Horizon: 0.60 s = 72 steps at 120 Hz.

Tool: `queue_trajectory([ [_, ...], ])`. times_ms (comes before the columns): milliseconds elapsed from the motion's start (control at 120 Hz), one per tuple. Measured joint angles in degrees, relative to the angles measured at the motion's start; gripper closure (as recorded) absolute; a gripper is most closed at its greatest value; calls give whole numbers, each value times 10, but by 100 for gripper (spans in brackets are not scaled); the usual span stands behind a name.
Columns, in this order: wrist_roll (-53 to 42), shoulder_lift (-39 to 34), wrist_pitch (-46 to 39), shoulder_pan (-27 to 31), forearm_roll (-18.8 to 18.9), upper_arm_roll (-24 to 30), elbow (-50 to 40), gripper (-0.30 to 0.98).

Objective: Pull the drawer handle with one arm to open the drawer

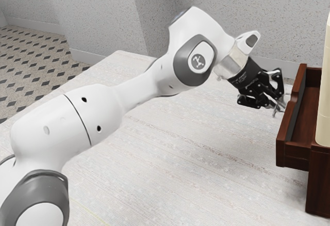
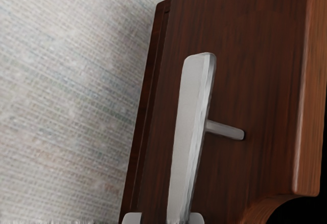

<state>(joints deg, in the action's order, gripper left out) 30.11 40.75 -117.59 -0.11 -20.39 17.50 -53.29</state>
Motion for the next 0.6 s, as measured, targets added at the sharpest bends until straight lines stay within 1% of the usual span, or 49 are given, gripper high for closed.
queue_trajectory([
  [600,1,-50,-15,9,-2,-6,-69,68],
])
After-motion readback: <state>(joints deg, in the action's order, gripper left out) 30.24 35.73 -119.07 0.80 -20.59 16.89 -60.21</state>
